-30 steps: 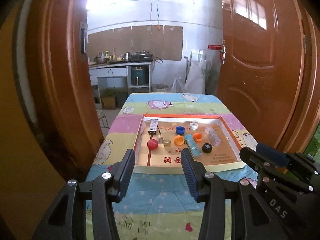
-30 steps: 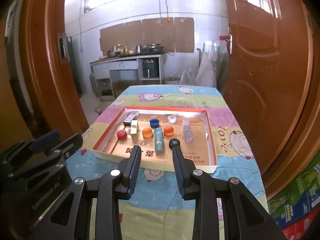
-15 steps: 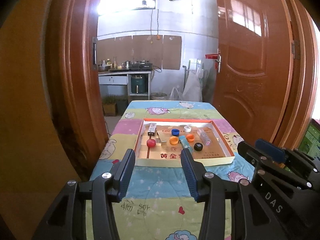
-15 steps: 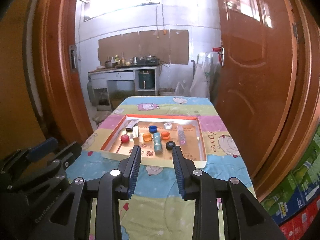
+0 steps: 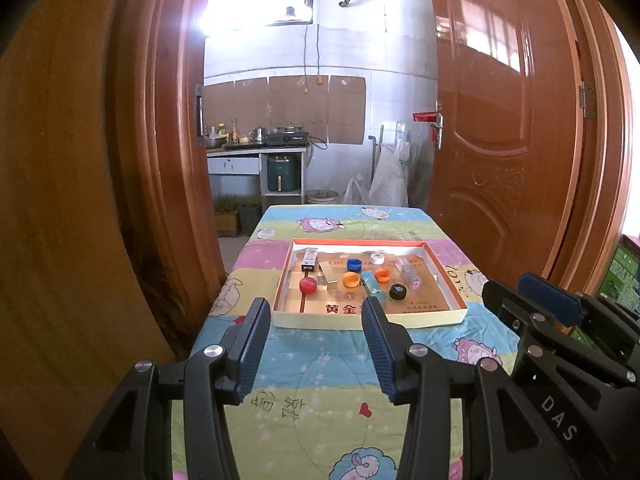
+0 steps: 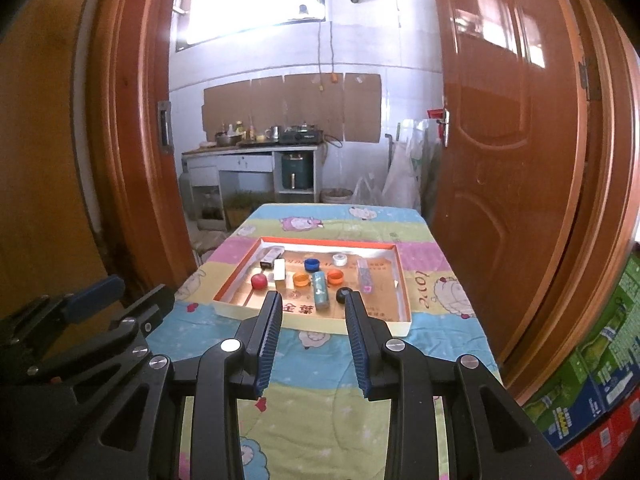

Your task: Organize rigid objects

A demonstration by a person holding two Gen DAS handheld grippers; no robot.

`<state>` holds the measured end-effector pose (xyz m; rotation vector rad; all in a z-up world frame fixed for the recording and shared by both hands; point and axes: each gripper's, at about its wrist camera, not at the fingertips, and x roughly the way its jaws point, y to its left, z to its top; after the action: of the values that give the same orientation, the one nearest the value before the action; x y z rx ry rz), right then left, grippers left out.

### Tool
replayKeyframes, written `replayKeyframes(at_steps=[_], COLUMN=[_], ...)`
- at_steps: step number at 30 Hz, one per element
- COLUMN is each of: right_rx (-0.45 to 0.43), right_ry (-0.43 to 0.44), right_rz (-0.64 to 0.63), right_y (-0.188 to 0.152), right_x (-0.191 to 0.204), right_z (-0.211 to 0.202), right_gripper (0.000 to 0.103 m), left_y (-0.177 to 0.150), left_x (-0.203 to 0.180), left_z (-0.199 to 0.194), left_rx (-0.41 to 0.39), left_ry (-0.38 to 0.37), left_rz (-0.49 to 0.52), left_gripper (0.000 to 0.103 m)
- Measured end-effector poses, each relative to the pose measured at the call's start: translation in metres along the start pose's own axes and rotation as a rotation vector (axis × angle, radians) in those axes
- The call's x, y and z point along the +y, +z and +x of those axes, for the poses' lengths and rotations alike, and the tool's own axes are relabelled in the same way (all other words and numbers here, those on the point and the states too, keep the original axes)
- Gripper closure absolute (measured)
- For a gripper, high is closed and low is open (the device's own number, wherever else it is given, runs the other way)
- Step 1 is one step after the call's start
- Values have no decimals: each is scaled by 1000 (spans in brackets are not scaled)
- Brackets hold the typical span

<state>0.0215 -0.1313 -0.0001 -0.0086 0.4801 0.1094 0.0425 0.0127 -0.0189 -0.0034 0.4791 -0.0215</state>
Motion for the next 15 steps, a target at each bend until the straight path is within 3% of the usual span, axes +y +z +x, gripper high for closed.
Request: replayKeyframes(at_steps=[15], right_rx=[-15], right_ry=[2], right_rz=[-3], right_y=[-3], right_x=[0], right_z=[-9], right_gripper=[69], left_y=[-3], left_x=[-3], left_z=[-9], left_rx=[-13], left_ry=[-5], left_rz=[15], left_gripper=[56])
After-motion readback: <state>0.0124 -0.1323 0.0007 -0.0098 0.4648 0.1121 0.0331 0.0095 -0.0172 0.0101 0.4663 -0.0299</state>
